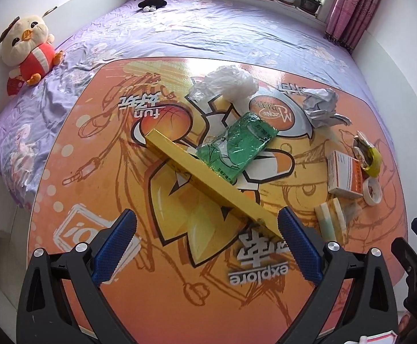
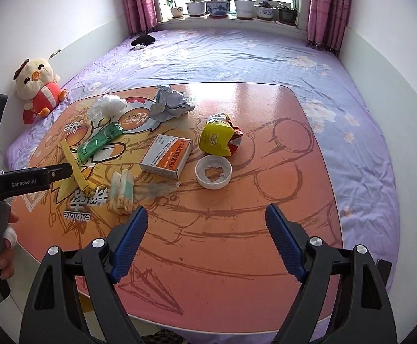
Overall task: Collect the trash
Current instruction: 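Grasp the yellow stick with the left tool while the right tool grasps the white tape roll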
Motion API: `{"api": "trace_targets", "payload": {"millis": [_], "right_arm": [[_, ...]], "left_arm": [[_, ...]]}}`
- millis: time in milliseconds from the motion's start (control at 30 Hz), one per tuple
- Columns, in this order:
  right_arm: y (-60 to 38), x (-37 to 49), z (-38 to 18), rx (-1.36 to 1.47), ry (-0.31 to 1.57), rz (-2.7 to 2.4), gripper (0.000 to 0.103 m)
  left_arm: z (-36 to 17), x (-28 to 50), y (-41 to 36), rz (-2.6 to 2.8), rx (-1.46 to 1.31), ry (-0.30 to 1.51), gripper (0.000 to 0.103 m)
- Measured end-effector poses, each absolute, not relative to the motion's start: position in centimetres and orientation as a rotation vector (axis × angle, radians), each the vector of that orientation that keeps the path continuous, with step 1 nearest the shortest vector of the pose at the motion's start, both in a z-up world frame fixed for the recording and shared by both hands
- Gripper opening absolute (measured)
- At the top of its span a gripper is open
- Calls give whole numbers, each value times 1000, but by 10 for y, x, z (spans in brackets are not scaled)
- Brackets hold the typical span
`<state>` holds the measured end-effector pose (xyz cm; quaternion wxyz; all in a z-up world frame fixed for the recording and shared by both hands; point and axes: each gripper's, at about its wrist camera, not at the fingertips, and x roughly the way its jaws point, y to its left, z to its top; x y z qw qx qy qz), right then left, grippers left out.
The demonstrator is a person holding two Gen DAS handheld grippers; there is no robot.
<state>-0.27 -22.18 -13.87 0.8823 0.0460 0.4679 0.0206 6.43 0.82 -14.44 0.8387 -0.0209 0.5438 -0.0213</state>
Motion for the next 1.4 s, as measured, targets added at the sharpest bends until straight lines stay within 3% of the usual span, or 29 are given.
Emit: {"api": "trace_targets", "payload": {"millis": [267,733,1067,1300,1400], "right_arm": [[-234,24,-156,85,988,64,84],[-239,33,-179,105,1019,64,84],[-234,48,-184,88,996,36,84],[-228,55,-183,42,980,17,73],[-229,53,-182,43,968,20,60]], "left_arm": [[-166,79,5,34,-32,1180,99],[-160,60,59,109,-18,1157,98],[-170,72,36,22,9,1133,98],[-171,80,44,32,7,1102,99],[-171,81,46,23,11,1090,97]]}}
